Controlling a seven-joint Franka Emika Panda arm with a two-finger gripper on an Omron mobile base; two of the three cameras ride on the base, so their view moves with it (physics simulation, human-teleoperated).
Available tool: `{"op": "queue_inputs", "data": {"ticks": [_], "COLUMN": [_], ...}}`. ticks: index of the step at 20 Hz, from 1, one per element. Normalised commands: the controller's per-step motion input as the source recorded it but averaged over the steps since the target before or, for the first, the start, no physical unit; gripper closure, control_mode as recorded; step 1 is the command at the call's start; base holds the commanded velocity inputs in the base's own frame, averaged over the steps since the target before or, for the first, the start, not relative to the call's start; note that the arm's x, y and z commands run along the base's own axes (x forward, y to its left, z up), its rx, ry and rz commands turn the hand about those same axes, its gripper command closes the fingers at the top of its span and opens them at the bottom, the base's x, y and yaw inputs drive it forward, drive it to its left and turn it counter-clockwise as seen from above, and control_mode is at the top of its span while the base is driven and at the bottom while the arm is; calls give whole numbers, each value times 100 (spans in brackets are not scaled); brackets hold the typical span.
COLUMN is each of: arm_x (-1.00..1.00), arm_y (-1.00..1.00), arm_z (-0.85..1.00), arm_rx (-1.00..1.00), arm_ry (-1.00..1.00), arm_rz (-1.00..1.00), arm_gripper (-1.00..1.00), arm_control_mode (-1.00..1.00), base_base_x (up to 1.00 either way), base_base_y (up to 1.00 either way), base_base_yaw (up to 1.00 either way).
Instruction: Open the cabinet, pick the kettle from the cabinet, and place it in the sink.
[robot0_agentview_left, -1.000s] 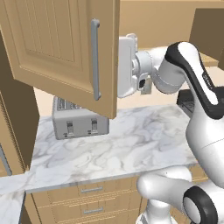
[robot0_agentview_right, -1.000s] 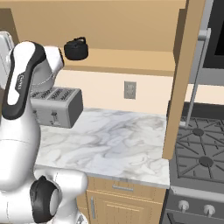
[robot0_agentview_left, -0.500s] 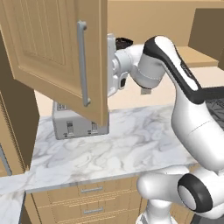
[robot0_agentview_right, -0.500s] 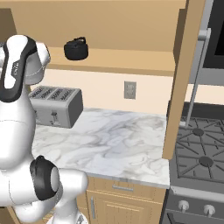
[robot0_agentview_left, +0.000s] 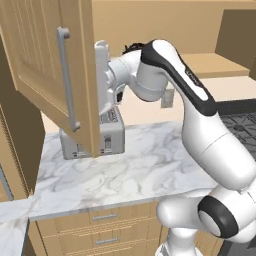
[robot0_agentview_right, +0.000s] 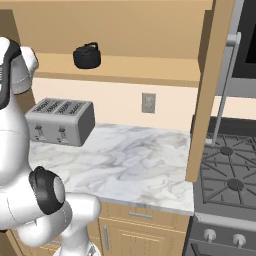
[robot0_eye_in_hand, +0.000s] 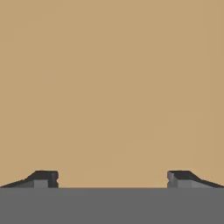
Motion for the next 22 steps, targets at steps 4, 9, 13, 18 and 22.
{"op": "queue_inputs", "data": {"ticks": [4,9,13,18,22], "arm_x": [-4,0,6,8,12], "arm_y": [63,60,53,46,31], "arm_z": [-14,-14,-12,-7,-7], "arm_rx": [0,0,0,0,0], "arm_ry": [-16,-12,-6,-6,-1], "arm_rz": [-16,-21,-22,-20,-19], "arm_gripper": [-100,-100,-100,-100,-100], "arm_control_mode": [-100,-100,-100,-100,-100], "base_base_x": [0,0,0,0,0], "base_base_y": [0,0,0,0,0], "base_base_yaw": [0,0,0,0,0]}}
